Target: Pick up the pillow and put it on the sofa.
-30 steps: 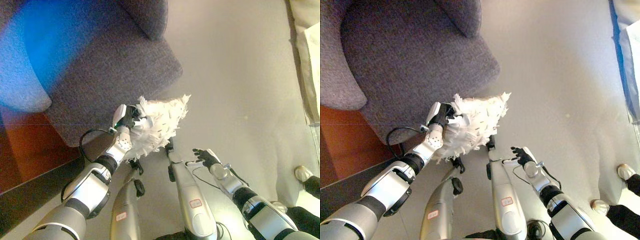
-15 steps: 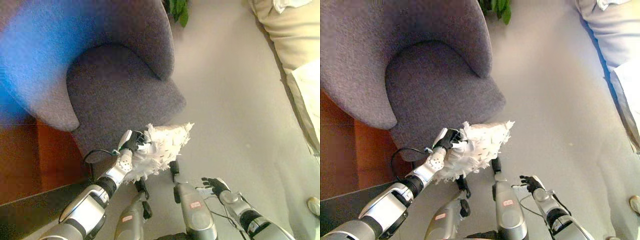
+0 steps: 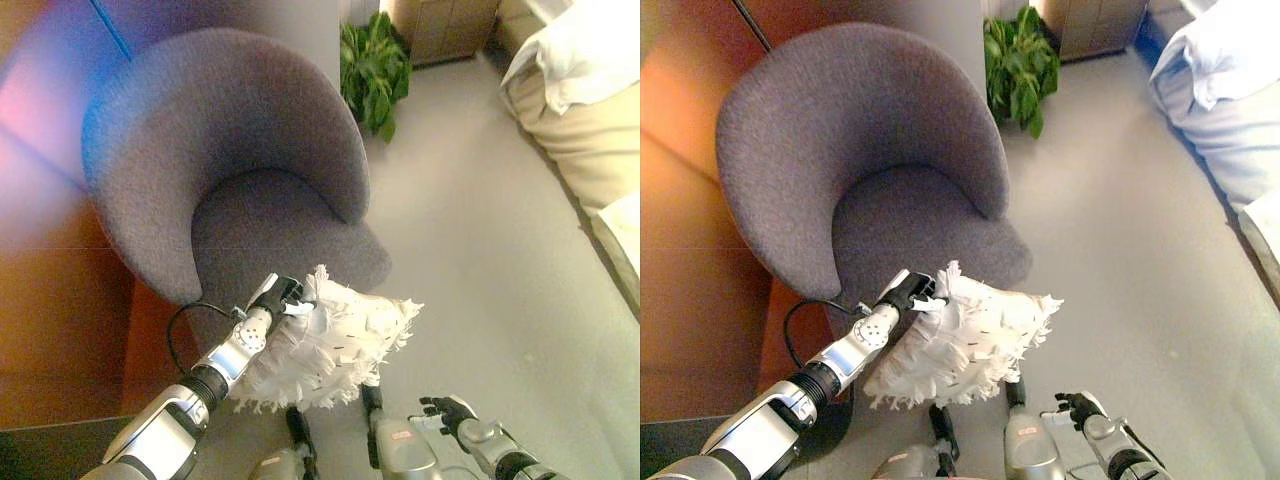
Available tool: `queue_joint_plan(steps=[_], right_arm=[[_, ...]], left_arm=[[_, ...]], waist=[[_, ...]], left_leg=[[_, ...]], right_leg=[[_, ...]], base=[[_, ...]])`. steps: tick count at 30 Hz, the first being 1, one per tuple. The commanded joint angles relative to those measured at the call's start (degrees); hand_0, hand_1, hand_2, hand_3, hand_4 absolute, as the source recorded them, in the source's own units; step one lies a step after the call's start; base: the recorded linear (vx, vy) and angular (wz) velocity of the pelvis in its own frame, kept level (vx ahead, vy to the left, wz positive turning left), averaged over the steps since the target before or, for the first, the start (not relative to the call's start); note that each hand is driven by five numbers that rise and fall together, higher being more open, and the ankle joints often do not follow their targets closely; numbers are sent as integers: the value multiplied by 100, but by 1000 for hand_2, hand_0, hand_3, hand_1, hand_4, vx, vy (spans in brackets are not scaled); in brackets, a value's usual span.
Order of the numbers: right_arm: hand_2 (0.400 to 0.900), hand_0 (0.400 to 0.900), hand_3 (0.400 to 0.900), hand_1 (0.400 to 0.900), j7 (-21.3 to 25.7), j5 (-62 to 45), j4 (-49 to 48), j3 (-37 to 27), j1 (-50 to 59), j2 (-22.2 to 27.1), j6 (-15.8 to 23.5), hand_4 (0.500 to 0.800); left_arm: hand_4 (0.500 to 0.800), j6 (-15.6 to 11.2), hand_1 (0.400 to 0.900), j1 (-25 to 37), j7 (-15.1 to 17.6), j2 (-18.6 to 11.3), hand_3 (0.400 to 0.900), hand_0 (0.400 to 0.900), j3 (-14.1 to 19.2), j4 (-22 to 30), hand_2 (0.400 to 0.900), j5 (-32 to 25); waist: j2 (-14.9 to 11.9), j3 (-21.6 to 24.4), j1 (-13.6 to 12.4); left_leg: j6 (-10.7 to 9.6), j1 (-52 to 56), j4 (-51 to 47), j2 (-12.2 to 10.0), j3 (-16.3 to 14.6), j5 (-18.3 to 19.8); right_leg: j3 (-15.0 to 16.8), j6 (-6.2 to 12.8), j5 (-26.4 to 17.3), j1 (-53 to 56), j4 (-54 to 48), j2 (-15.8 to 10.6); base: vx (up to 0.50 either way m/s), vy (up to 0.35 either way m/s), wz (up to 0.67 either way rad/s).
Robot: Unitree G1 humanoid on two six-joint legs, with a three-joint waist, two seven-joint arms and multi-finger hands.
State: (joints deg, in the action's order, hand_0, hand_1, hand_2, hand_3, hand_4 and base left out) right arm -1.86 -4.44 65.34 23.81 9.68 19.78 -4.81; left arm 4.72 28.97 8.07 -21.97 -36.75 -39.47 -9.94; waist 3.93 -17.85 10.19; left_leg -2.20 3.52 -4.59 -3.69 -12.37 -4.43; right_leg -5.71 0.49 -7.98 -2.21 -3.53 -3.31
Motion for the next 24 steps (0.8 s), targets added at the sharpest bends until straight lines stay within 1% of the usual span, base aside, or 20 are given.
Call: queue_joint_plan(steps=[1, 4, 6, 7, 8, 9, 10, 12, 14, 15, 18, 20, 22, 24], right_arm=[[900, 900, 900, 900, -145, 133, 376, 128, -439, -100, -50, 800], [900, 900, 900, 900, -171, 111, 430, 159, -443, -129, -70, 800], [900, 900, 900, 900, -198, 117, 418, 170, -462, -129, -79, 800], [900, 900, 900, 900, -216, 120, 398, 180, -491, -121, -96, 800], [900, 900, 900, 900, -223, 115, 399, 192, -494, -128, -118, 800], [900, 900, 900, 900, -252, 133, 429, 190, -501, -134, -132, 800], [900, 900, 900, 900, -253, 134, 430, 190, -499, -135, -132, 800], [900, 900, 900, 900, -323, 164, 518, 193, -530, -138, -161, 800], [900, 900, 900, 900, -375, 209, 569, 181, -544, -136, -182, 800], [900, 900, 900, 900, -388, 231, 604, 171, -572, -135, -177, 800], [900, 900, 900, 900, -413, 280, 663, 135, -633, -121, -163, 800], [900, 900, 900, 900, -427, 299, 685, 97, -675, -112, -157, 800], [900, 900, 900, 900, -415, 315, 716, 64, -716, -115, -146, 800], [900, 900, 900, 900, -413, 316, 755, 13, -760, -99, -115, 800]], left_arm=[[500, -425, 400, 695, -6, -348, 400, 400, 324, 1044, 400, -331], [500, -257, 400, 866, -66, -509, 400, 400, 349, 1318, 400, -459], [500, -133, 400, 1007, -129, -643, 400, 400, 438, 1486, 400, -613], [500, -53, 400, 1123, -119, -768, 400, 400, 487, 1657, 400, -713], [500, 23, 400, 1206, -111, -830, 400, 400, 529, 1754, 400, -787], [500, 155, 400, 1333, -111, -923, 400, 400, 610, 1870, 400, -865], [500, 160, 400, 1332, -111, -926, 400, 400, 611, 1875, 400, -866], [500, 364, 400, 1651, -46, -1197, 400, 400, 793, 2037, 400, -1105], [500, 459, 400, 1826, 31, -1369, 400, 400, 912, 2082, 400, -1311], [500, 497, 400, 1929, 61, -1491, 400, 400, 1016, 2063, 400, -1528], [500, 524, 400, 2164, 323, -1761, 400, 400, 1205, 1949, 400, -2058], [500, 532, 400, 2275, 359, -1925, 400, 400, 1358, 1755, 400, -2305], [500, 408, 400, 2344, 403, -2122, 400, 400, 1519, 1413, 400, -2574], [500, 408, 400, 2411, 431, -2318, 400, 400, 1682, 1161, 400, -2828]], waist=[[-207, 911, -252], [-182, 1055, -293], [-180, 1112, -305], [-173, 1161, -310], [-170, 1183, -315], [-161, 1224, -324], [-162, 1220, -322], [-140, 1318, -346], [-129, 1363, -359], [-122, 1392, -375], [-94, 1455, -398], [-76, 1506, -422], [-52, 1552, -450], [-31, 1587, -482]], left_leg=[[-121, -75, 722, -75, 57, 713], [-110, 11, 702, -52, 104, 727], [-104, 48, 682, -40, 123, 730], [-102, 67, 665, -32, 133, 729], [-97, 86, 655, -26, 144, 731], [-97, 109, 630, -20, 156, 727], [-97, 114, 628, -20, 157, 727], [-92, 161, 574, -2, 202, 711], [-91, 188, 551, 10, 224, 707], [-91, 196, 549, 20, 239, 703], [-92, 213, 545, 38, 273, 696], [-96, 221, 521, 47, 302, 684], [-94, 223, 496, 61, 328, 678], [-90, 225, 479, 79, 361, 679]], right_leg=[[67, 561, 878, 159, 622, -358], [36, 557, 911, 279, 605, -358], [24, 557, 924, 328, 592, -355], [15, 559, 930, 355, 577, -354], [7, 557, 936, 381, 568, -353], [-6, 559, 941, 414, 548, -349], [-7, 559, 942, 419, 547, -349], [-27, 560, 957, 477, 527, -341], [-47, 561, 967, 514, 514, -339], [-58, 560, 966, 535, 504, -342], [-96, 558, 971, 583, 484, -343], [-122, 559, 973, 611, 461, -338], [-142, 557, 982, 635, 440, -329], [-166, 556, 994, 652, 428, -325]], base=[[101, 8, 5], [83, 2, 4], [44, -3, 1], [43, -1, 1], [46, 2, 1], [0, 0, 0], [43, 2, 1], [51, -2, 3], [46, -2, 3], [43, 0, 4], [54, -1, 5], [65, -4, 6], [63, 0, 6], [49, 4, 8]])
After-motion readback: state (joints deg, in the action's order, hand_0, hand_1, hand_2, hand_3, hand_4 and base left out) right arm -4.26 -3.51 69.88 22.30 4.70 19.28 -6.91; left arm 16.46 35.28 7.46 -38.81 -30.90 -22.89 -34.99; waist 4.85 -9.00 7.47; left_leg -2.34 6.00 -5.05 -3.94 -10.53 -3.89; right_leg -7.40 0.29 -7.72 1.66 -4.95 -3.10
